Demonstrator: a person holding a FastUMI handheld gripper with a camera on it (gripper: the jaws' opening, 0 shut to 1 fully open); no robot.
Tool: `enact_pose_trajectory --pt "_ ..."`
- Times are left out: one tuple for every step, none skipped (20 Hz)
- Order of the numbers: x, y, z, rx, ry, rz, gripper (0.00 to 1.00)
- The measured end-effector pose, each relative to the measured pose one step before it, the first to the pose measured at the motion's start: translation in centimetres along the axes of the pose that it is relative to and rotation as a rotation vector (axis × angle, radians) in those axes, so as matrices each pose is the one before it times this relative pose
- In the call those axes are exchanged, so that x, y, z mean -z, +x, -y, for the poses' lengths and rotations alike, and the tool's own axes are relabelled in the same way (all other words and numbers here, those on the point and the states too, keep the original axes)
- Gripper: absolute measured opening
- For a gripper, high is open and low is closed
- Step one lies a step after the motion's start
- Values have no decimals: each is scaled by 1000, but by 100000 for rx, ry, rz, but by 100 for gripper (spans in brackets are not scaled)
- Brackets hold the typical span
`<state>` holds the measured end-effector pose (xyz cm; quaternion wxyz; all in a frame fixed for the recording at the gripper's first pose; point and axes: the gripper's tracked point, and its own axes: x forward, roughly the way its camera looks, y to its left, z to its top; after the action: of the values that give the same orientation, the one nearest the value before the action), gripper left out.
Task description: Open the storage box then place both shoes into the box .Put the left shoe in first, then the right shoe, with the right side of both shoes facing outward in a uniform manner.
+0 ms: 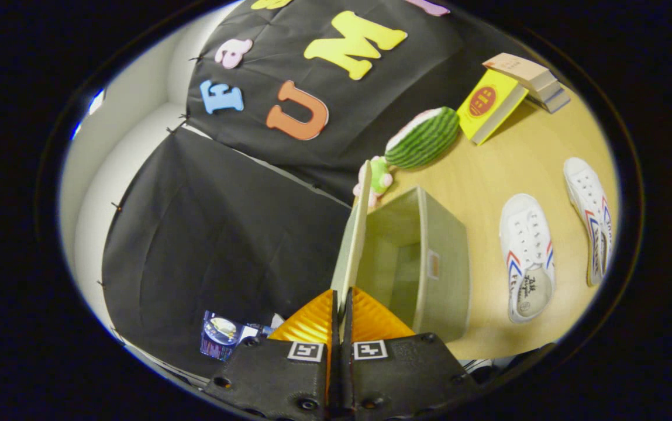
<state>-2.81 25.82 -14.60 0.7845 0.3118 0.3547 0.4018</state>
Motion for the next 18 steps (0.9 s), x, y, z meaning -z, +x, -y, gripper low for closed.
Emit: enact_pose_trajectory --pt "-519 380 -1645 -2116 -1819 136 5" --pt "-599 595 -2058 -2195 -2492 26 5" --pt "-324 741 -1446 -1151 -2840 -700 5" --pt "-198 976 -1379 -409 -3938 -937 5" --pt "-218 1016 -986 200 -3040 -422 5" --pt "285 951 -1269 -764 -3062 -1609 5" --pt "248 1150 -1395 -1020 -2260 -1256 5" --pt "340 1019 -1135 -538 -1732 -1583 6" --pt "235 865 -982 72 -1951 -895 5" --pt "358 846 -669 543 -3032 -1205 5" --pt "364 928 -654 555 -2763 -760 5" --pt "410 741 -630 373 -3053 -1021 7" --pt "210 592 -746 -428 -3849 -905 9" --pt "56 616 -718 542 -3970 -110 16" --pt "-207 95 -586 -47 -4182 815 20" --pt "-356 -116 -494 445 -3345 1497 33" --pt "-300 106 -356 64 -3142 1101 41" --pt "-53 -95 -150 461 -2712 458 49"
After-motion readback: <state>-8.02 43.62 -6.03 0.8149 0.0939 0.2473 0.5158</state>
